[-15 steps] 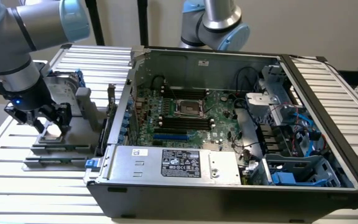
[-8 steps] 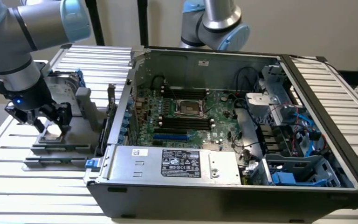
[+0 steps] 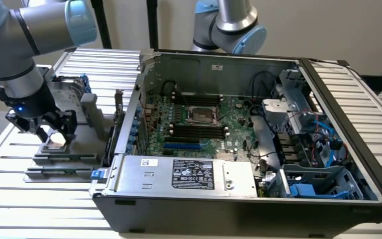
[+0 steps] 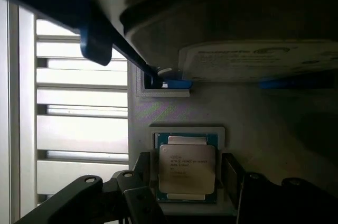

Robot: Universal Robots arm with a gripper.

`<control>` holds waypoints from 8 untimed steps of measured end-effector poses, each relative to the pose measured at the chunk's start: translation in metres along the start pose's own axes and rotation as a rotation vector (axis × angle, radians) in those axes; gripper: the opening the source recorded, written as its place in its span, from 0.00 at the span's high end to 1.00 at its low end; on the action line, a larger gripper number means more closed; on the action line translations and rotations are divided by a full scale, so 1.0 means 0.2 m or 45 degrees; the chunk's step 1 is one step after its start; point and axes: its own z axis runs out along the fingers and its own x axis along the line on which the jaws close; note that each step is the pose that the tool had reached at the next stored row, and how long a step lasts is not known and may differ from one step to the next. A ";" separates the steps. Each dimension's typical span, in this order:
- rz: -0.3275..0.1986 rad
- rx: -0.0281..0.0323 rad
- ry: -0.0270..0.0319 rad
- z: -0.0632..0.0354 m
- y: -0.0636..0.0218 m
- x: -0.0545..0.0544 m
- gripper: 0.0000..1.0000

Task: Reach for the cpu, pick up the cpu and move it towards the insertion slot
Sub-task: 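Pick up the cpu and move it towards the insertion slot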

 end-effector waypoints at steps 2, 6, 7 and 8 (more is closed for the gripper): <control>0.000 0.0031 0.0001 0.001 0.000 0.00 0.35; 0.000 0.0077 -0.0001 0.003 0.000 0.00 0.35; 0.000 0.0082 -0.0001 0.003 0.000 0.00 0.35; 0.000 0.0088 0.0002 0.002 0.000 0.00 0.35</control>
